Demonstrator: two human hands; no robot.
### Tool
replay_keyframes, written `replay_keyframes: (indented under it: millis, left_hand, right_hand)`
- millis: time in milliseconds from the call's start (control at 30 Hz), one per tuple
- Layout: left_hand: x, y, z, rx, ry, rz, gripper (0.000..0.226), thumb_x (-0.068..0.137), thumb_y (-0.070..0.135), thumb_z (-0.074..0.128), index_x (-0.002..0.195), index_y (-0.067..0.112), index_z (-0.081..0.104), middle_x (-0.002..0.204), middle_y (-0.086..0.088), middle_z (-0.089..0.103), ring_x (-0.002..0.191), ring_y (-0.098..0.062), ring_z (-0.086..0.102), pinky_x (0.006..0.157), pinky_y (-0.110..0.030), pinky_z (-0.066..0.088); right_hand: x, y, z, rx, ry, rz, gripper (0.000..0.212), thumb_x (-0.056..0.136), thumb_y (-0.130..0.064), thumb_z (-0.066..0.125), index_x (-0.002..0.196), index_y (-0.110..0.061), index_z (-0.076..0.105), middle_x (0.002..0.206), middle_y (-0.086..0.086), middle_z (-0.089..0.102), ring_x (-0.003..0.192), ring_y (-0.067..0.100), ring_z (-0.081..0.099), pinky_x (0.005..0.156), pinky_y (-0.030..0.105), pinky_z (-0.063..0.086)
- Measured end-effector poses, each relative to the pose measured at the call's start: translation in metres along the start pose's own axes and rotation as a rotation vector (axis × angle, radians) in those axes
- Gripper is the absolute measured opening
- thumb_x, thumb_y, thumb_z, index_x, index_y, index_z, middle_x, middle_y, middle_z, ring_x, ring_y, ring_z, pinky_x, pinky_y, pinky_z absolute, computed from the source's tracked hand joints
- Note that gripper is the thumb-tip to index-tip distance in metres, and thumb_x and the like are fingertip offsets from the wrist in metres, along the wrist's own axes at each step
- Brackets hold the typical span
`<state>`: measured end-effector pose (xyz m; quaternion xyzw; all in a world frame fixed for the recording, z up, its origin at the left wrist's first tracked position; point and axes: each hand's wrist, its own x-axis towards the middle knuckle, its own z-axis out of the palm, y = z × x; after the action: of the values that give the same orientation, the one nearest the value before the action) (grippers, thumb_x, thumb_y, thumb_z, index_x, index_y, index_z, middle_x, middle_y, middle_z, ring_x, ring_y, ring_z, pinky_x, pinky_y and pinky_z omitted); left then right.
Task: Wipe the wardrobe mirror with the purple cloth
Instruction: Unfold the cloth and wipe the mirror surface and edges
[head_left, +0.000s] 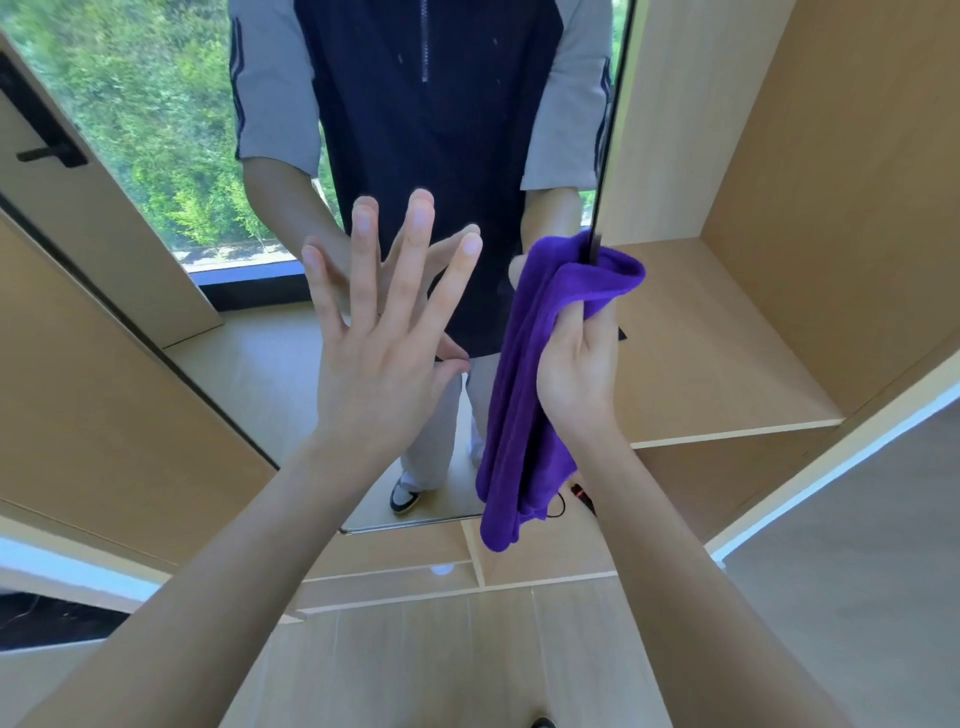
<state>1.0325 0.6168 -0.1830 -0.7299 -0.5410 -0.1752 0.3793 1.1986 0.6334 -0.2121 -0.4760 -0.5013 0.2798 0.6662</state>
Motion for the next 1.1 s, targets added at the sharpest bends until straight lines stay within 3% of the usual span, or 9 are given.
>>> replay_keyframes:
  millis: [100,233,367,500,567,667,833,1000,1100]
  left_hand:
    - [-0.001,0.001,0.002,0.011,0.012,0.0,0.12,0.074,0.048,0.081,0.166,0.026,0.008,0.168,-0.012,0.0,0.153,-0.05,0.016,0.119,-0.072,0.01]
    - [-0.003,0.002,0.003,-0.005,0.02,-0.015,0.12,0.073,0.046,0.082,0.166,0.026,0.01,0.169,-0.011,0.001,0.153,-0.05,0.018,0.119,-0.074,0.015]
    - [-0.003,0.001,0.003,0.008,0.014,-0.016,0.124,0.07,0.048,0.083,0.166,0.026,0.008,0.172,-0.014,0.01,0.154,-0.05,0.017,0.119,-0.074,0.015]
    - [-0.003,0.002,0.004,0.026,0.007,-0.021,0.126,0.07,0.052,0.083,0.166,0.027,0.006,0.172,-0.015,0.014,0.154,-0.05,0.014,0.12,-0.073,0.011]
    - [-0.002,0.002,0.004,0.032,0.01,-0.018,0.126,0.069,0.054,0.083,0.166,0.028,0.006,0.171,-0.015,0.014,0.153,-0.05,0.013,0.12,-0.073,0.011]
    - [-0.002,0.001,0.006,0.033,0.011,-0.02,0.128,0.067,0.057,0.082,0.166,0.028,0.006,0.171,-0.015,0.008,0.153,-0.05,0.011,0.12,-0.073,0.01]
    - [-0.002,-0.003,0.008,0.037,0.019,-0.003,0.125,0.071,0.063,0.079,0.166,0.028,0.004,0.17,-0.011,-0.004,0.153,-0.052,0.011,0.12,-0.071,0.005]
    - [0.0,-0.003,0.009,0.019,0.021,-0.007,0.125,0.071,0.063,0.079,0.166,0.027,0.006,0.17,-0.011,-0.003,0.153,-0.05,0.007,0.12,-0.071,0.004]
    - [0.0,-0.002,0.006,0.002,0.008,-0.011,0.123,0.072,0.06,0.079,0.166,0.026,0.008,0.172,-0.014,0.003,0.153,-0.049,0.006,0.12,-0.073,0.006]
  right_hand:
    - [-0.01,0.023,-0.003,-0.094,0.0,0.015,0.02,0.1,-0.018,0.033,0.086,-0.026,0.045,0.071,-0.014,0.049,0.064,-0.002,0.049,0.061,0.012,0.038]
    - [-0.046,0.086,-0.018,-0.18,-0.128,0.246,0.031,0.102,-0.006,0.034,0.077,-0.025,0.038,0.065,-0.008,0.039,0.054,0.001,0.039,0.055,0.019,0.035]
    - [-0.066,0.131,-0.038,-0.242,-0.194,0.427,0.013,0.104,-0.007,0.041,0.107,-0.016,0.05,0.085,-0.001,0.052,0.068,0.006,0.05,0.066,0.025,0.042]
    - [-0.069,0.149,-0.052,-0.387,-0.249,0.361,0.04,0.101,-0.003,0.044,0.141,-0.008,0.047,0.127,0.005,0.058,0.096,0.015,0.06,0.077,0.012,0.043]
    - [-0.067,0.154,-0.055,-0.506,-0.272,0.345,0.026,0.099,-0.003,0.046,0.124,-0.001,0.055,0.107,0.013,0.066,0.084,0.027,0.062,0.066,0.023,0.042]
    - [-0.064,0.152,-0.06,-0.563,-0.282,0.329,0.01,0.096,-0.006,0.05,0.091,-0.012,0.055,0.07,-0.001,0.058,0.061,0.018,0.055,0.05,0.018,0.032]
    - [-0.055,0.132,-0.064,-0.609,-0.294,0.142,0.029,0.091,0.001,0.051,0.078,-0.023,0.043,0.064,-0.015,0.047,0.056,0.001,0.045,0.047,0.013,0.03]
    - [-0.023,0.083,-0.062,-0.534,-0.272,-0.024,0.029,0.083,-0.01,0.042,0.067,-0.032,0.031,0.06,-0.015,0.04,0.051,0.005,0.04,0.048,0.016,0.026]
    - [0.001,0.045,-0.053,-0.435,-0.189,-0.106,0.029,0.085,-0.013,0.05,0.068,-0.032,0.037,0.056,-0.015,0.041,0.055,0.002,0.046,0.049,0.013,0.031]
